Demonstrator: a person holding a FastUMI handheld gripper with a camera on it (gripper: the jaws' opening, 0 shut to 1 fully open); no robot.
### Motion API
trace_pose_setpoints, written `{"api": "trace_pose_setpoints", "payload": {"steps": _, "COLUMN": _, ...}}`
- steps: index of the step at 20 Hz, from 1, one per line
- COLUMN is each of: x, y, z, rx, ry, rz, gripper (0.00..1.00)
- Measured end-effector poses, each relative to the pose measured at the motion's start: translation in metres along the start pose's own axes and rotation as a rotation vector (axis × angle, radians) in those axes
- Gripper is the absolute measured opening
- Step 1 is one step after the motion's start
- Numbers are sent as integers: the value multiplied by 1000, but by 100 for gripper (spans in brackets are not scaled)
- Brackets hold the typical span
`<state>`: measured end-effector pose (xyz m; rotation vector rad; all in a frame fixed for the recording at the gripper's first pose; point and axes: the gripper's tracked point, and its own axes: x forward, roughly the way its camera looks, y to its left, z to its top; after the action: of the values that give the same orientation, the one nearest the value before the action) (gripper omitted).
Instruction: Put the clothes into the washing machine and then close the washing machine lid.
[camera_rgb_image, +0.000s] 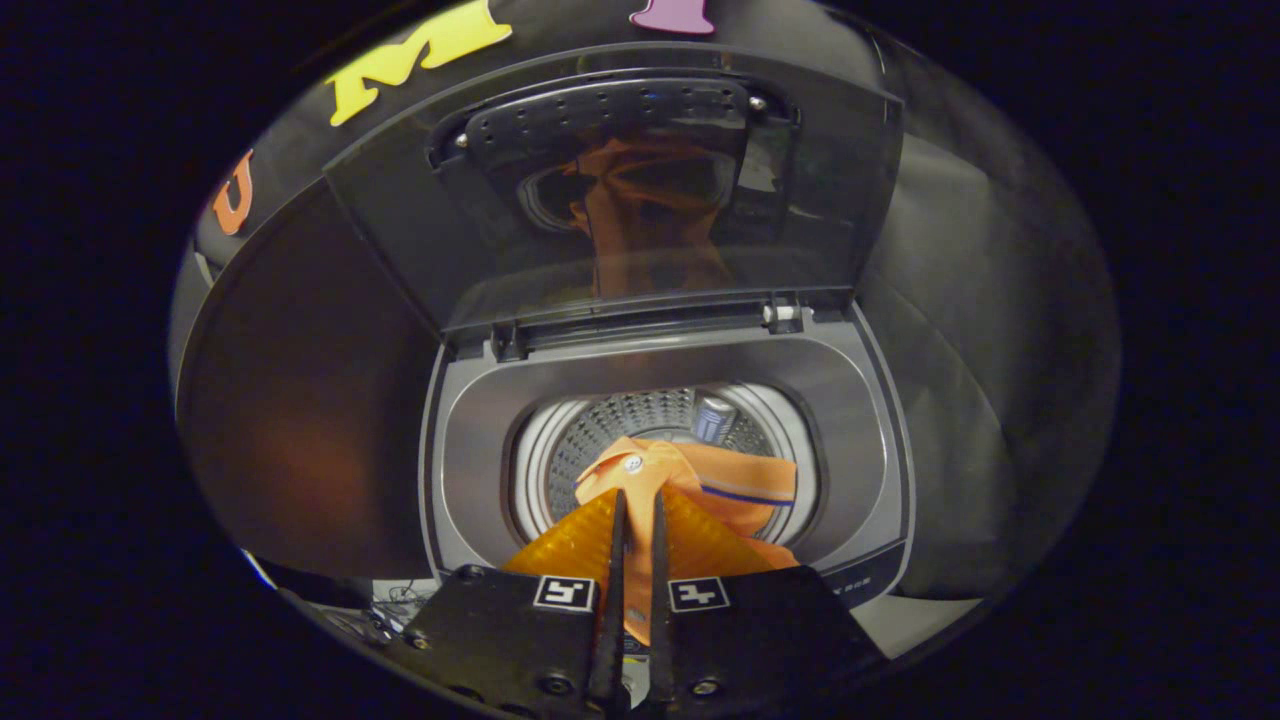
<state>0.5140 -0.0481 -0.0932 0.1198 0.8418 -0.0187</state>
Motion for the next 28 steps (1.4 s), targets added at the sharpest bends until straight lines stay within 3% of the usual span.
{"api": "trace_pose_setpoints", "payload": {"steps": 5, "x": -5, "y": -7, "z": 5, "rx": -2, "ry": -42, "rz": -37, "gripper": 93}}
{"api": "trace_pose_setpoints", "payload": {"steps": 17, "x": -14, "y": -20, "z": 5, "rx": 13, "ry": -60, "rz": -61, "gripper": 92}}
{"api": "trace_pose_setpoints", "payload": {"steps": 28, "x": -54, "y": -26, "z": 61, "rx": -67, "ry": -239, "rz": -102, "gripper": 92}}
